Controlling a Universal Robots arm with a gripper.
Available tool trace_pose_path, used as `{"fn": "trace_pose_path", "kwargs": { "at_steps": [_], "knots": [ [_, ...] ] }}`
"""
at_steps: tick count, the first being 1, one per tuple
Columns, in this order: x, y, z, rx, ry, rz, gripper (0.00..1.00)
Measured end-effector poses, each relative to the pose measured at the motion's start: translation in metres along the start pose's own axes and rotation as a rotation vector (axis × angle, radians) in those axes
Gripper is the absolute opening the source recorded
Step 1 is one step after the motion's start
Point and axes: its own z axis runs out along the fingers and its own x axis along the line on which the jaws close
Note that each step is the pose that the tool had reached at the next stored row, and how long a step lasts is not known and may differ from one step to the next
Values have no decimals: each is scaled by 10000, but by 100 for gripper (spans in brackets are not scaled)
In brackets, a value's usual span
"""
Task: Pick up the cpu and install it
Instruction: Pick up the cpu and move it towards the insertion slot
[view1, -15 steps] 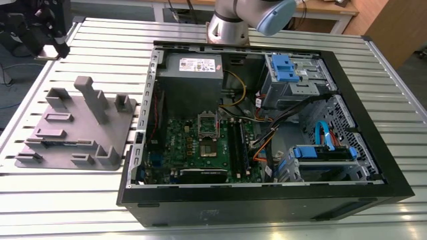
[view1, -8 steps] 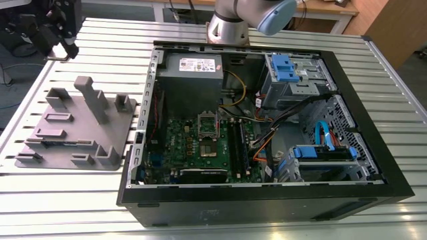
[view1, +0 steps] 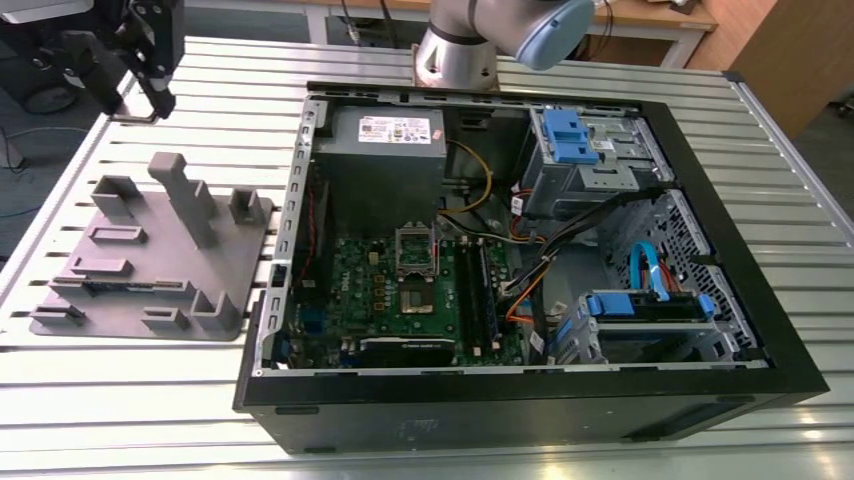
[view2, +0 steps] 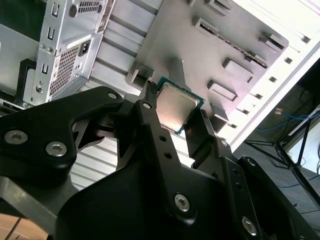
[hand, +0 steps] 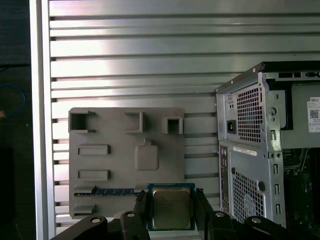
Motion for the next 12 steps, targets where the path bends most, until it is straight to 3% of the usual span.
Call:
{"fn": "trace_pose_path", "kwargs": {
  "at_steps": [12],
  "knots": [
    [-170, 9, 15, -4, 0, 0, 47]
  ]
}}
